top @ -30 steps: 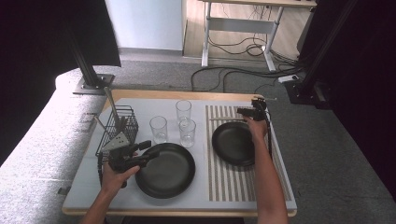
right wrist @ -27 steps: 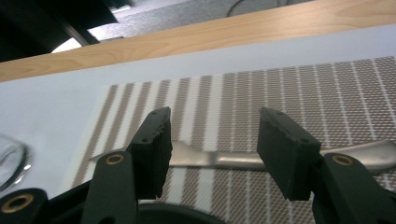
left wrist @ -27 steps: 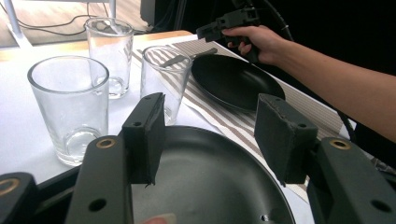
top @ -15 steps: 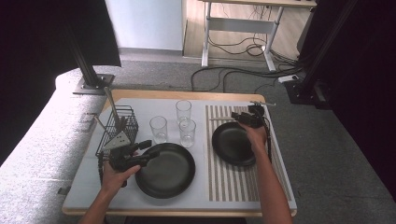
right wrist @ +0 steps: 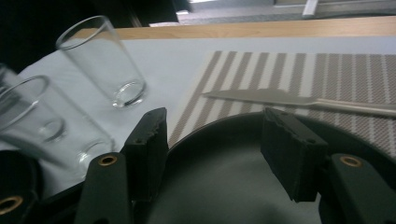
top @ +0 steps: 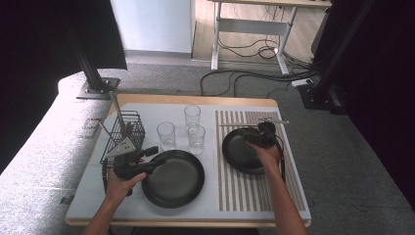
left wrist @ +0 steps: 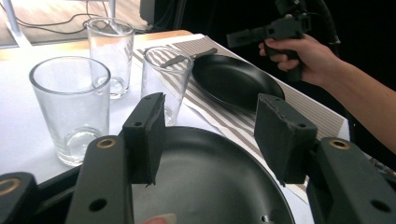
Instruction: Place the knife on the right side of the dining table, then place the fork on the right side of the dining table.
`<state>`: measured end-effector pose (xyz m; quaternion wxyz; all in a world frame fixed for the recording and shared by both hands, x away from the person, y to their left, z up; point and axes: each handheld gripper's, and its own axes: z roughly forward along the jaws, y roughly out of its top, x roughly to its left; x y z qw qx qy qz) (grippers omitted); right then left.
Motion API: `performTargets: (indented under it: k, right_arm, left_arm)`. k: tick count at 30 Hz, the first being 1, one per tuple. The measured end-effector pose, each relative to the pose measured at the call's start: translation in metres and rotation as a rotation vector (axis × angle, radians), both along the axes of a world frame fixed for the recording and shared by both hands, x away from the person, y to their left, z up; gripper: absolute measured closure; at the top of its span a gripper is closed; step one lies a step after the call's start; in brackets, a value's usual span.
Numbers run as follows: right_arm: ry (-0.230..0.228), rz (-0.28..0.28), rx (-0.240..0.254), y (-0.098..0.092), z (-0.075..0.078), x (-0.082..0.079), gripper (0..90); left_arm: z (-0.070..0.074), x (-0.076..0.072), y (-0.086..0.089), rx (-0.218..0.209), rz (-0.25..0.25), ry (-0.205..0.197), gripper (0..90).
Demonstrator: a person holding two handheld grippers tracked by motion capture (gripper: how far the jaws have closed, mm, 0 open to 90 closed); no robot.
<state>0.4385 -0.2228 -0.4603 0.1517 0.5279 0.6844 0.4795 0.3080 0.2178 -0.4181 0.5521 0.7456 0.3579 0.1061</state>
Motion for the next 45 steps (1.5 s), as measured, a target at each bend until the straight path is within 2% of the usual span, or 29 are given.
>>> performTargets:
  k: [4, 5, 7, 11, 13, 16, 21, 24, 31, 33, 45]
  right_arm:
    - [-0.018, 0.025, -0.009, 0.005, -0.005, -0.018, 41.3]
    - [-0.01, 0.032, -0.01, 0.006, -0.006, -0.022, 41.2]
    - [-0.031, 0.04, -0.01, 0.009, -0.007, -0.03, 41.6]
    - [-0.035, 0.055, -0.005, 0.01, -0.006, -0.039, 41.2]
    - [-0.057, 0.059, 0.005, 0.011, -0.005, -0.043, 41.5]
    - [-0.068, 0.07, 0.012, 0.013, -0.005, -0.05, 41.5]
    - [-0.072, 0.081, 0.024, 0.015, -0.008, -0.056, 41.5]
    - [-0.076, 0.093, 0.023, 0.018, -0.009, -0.06, 41.5]
    - [-0.096, 0.112, 0.026, 0.024, -0.011, -0.067, 41.5]
    - [-0.095, 0.117, 0.013, 0.025, -0.012, -0.068, 41.5]
    - [-0.095, 0.128, 0.013, 0.024, -0.013, -0.073, 41.5]
  left_arm:
    - [0.001, -0.001, 0.001, 0.001, 0.005, 0.001, 43.7]
    - [0.001, -0.001, 0.002, 0.002, 0.007, 0.001, 43.8]
    - [0.001, 0.0, 0.002, 0.006, 0.012, 0.002, 43.8]
    - [0.003, -0.002, 0.003, 0.014, 0.025, -0.005, 43.8]
    - [0.004, -0.003, 0.005, 0.015, 0.031, -0.01, 43.6]
    - [0.004, -0.004, 0.008, 0.017, 0.038, -0.012, 43.5]
    - [0.005, -0.008, 0.014, 0.025, 0.042, -0.027, 42.1]
    - [0.006, -0.011, 0.018, 0.044, 0.06, -0.037, 42.0]
    - [0.008, -0.013, 0.036, 0.039, 0.1, -0.039, 42.4]
    - [0.009, -0.013, 0.039, 0.038, 0.114, -0.041, 42.5]
    - [0.013, -0.01, 0.061, 0.029, 0.177, -0.045, 44.8]
